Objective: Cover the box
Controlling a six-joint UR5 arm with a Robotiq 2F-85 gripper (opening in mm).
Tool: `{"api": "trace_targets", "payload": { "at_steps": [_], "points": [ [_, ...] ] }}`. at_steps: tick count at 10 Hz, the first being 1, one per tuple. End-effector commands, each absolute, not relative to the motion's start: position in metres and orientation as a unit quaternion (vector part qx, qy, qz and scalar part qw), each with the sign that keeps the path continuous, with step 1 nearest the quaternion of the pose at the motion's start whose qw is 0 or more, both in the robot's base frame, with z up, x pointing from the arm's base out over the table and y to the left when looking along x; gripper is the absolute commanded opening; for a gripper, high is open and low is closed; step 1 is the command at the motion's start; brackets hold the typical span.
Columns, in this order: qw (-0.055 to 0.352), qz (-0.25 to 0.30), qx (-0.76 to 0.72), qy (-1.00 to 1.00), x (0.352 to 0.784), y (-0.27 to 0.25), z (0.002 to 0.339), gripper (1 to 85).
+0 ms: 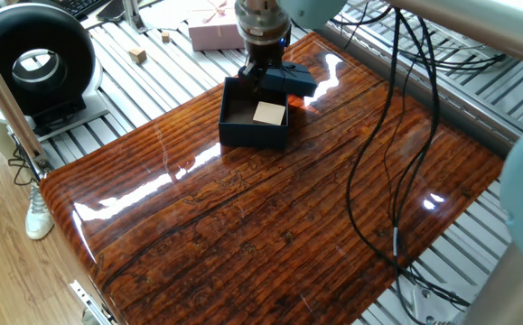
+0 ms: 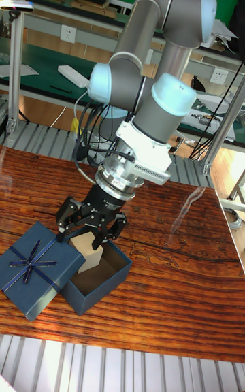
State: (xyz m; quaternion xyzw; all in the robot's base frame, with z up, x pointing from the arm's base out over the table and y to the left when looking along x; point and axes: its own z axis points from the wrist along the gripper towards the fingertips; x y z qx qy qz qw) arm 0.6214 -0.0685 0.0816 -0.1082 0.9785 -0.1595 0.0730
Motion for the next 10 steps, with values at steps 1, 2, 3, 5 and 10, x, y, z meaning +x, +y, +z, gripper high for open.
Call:
{"api": "trace_targets", "payload": {
  "at_steps": [1,2,3,5,10],
  "points": [
    [0.076,-0.164,-0.109,0.977,0.625,-0.075,0.073,79.7],
    [0.076,-0.169,-0.109,0.977,0.626,-0.078,0.072,80.0],
    [0.077,-0.172,-0.108,0.976,0.627,-0.079,0.071,80.0],
    [0.076,-0.183,-0.106,0.974,0.628,-0.085,0.069,80.0],
    [0.079,-0.207,-0.113,0.968,0.631,-0.098,0.068,69.0]
  ]
}}
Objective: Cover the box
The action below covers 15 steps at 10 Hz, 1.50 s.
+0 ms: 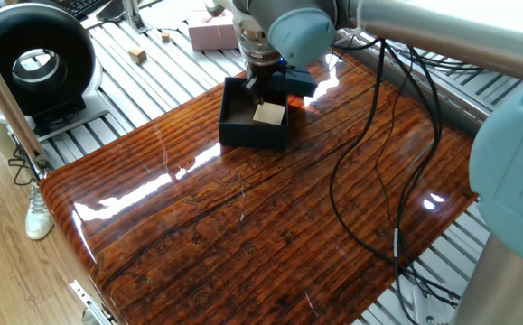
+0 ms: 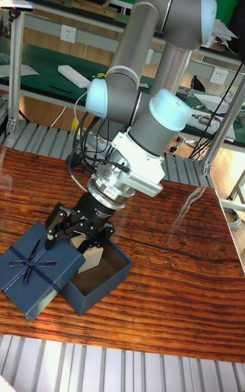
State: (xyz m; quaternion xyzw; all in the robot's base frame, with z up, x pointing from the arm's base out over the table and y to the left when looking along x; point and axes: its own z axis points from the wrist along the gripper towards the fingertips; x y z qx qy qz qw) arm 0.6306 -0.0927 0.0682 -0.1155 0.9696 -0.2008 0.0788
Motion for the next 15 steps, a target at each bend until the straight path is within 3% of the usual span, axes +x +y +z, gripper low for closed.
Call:
{"api": "trace_targets", "payload": {
  "at_steps": [1,8,15],
  "points": [
    [0.078,-0.210,-0.113,0.968,0.630,-0.099,0.068,68.3],
    [0.052,-0.224,-0.104,0.967,0.614,-0.105,0.077,51.7],
    [0.022,-0.239,-0.102,0.965,0.604,-0.098,0.111,48.0]
  ]
}}
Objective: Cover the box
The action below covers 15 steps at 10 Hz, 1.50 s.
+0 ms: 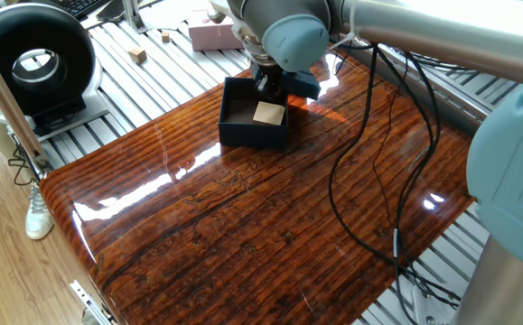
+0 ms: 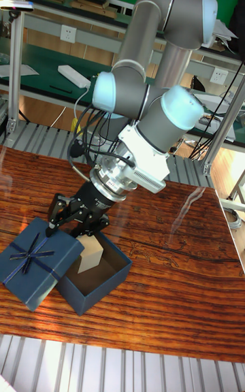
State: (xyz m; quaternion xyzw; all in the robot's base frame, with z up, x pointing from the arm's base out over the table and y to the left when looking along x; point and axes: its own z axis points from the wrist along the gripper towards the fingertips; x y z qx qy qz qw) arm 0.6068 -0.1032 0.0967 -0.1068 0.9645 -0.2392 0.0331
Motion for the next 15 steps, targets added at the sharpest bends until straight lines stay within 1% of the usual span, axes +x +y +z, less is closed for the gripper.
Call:
{"api": "trace_targets", "payload": {
  "at_steps": [1,3,4,6,8,13,15],
  "points": [
    [0.022,-0.236,-0.100,0.966,0.605,-0.096,0.111,47.0],
    [0.016,-0.231,-0.096,0.968,0.605,-0.092,0.115,45.7],
    [0.008,-0.232,-0.091,0.968,0.604,-0.089,0.123,43.0],
    [0.002,-0.231,-0.091,0.969,0.606,-0.087,0.131,41.0],
    [0.025,-0.216,-0.096,0.971,0.622,-0.081,0.118,50.0],
    [0.057,-0.239,-0.110,0.963,0.636,-0.097,0.084,50.7],
    [0.061,-0.243,-0.111,0.962,0.637,-0.099,0.080,50.7]
  ]
}}
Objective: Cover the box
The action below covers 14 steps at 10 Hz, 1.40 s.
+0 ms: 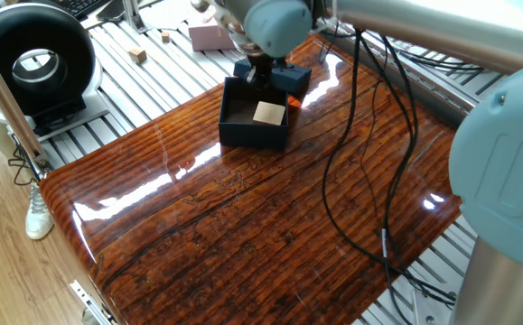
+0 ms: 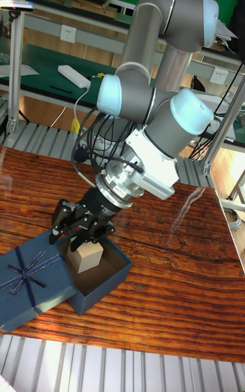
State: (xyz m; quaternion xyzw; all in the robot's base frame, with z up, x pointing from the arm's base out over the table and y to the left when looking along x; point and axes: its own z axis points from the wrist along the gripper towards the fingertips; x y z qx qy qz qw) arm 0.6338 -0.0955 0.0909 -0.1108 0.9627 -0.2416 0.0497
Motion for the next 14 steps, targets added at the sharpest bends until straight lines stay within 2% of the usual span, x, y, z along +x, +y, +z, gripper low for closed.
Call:
{"api": "trace_targets", "payload": {
  "at_steps": [1,4,12,14],
  "points": [
    [0.063,-0.244,-0.112,0.961,0.639,-0.102,0.079,50.7],
    [0.076,-0.244,-0.123,0.959,0.646,-0.112,0.073,54.0],
    [0.105,-0.226,-0.118,0.961,0.657,-0.115,0.062,54.0],
    [0.109,-0.236,-0.130,0.957,0.659,-0.126,0.058,50.0]
  ]
}}
